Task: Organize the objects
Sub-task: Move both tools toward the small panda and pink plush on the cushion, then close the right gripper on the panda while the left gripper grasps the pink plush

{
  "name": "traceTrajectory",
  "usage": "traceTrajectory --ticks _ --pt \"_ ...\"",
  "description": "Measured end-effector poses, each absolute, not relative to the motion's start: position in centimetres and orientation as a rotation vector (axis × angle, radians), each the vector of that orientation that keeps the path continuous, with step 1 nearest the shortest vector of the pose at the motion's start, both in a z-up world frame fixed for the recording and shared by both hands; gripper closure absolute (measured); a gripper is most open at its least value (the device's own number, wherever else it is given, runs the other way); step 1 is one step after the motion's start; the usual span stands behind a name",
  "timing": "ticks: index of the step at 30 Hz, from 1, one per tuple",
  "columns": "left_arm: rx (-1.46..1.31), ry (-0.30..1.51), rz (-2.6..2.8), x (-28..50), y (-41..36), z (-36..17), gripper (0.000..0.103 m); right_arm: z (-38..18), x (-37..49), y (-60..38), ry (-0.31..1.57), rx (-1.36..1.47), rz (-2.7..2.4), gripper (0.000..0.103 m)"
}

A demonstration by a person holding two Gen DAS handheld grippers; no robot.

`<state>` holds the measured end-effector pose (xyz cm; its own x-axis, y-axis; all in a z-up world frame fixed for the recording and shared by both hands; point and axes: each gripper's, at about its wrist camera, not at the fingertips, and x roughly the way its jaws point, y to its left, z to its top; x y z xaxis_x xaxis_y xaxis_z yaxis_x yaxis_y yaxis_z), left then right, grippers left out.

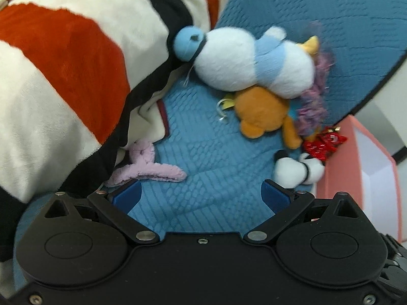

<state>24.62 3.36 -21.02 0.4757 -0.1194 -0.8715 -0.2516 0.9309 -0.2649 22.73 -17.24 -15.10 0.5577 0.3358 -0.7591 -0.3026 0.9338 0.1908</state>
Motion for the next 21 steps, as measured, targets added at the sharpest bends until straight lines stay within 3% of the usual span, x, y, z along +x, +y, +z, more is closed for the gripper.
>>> traceTrajectory --ticks 9,14,21 --pt "-0.504 1.152 0.145 27.3 5.3 -25.6 0.01 -19.9 26.0 -15.4 0.912 -0.089 0.375 0.004" --pt "-0.514 1.191 0.186 28.2 5.8 -27.3 0.017 -22.7 27.7 -14.7 0.931 -0.158 0.337 0.024" --pt "-0.529 1.217 0.221 28.7 6.5 -29.6 0.025 -25.2 29.8 -14.9 0.96 -0.178 0.3 0.028"
